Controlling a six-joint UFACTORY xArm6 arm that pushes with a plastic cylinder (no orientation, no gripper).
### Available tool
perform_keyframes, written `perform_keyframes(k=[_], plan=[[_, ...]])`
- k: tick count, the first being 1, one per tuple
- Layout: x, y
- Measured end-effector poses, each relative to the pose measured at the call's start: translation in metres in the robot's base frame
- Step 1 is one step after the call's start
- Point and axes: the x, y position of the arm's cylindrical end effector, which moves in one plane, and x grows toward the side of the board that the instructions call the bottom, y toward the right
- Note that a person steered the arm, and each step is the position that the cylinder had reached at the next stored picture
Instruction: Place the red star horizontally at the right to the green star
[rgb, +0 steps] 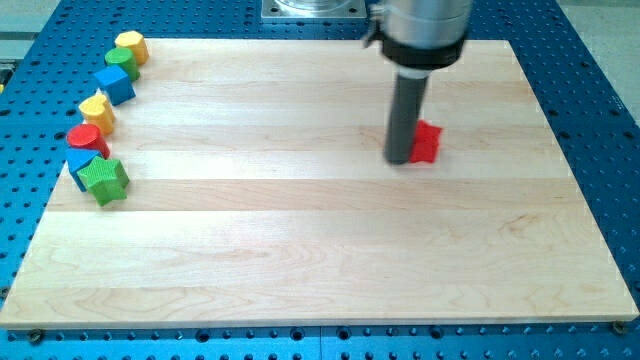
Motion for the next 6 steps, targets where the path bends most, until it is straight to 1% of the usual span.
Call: perform_keyframes(k=[1,2,3,4,5,6], plan=[[-0.013,0.036],[-0.060,0.051],[-0.060,0.090],[-0.040,0.076],[-0.036,0.070],[-0.045,0.016]])
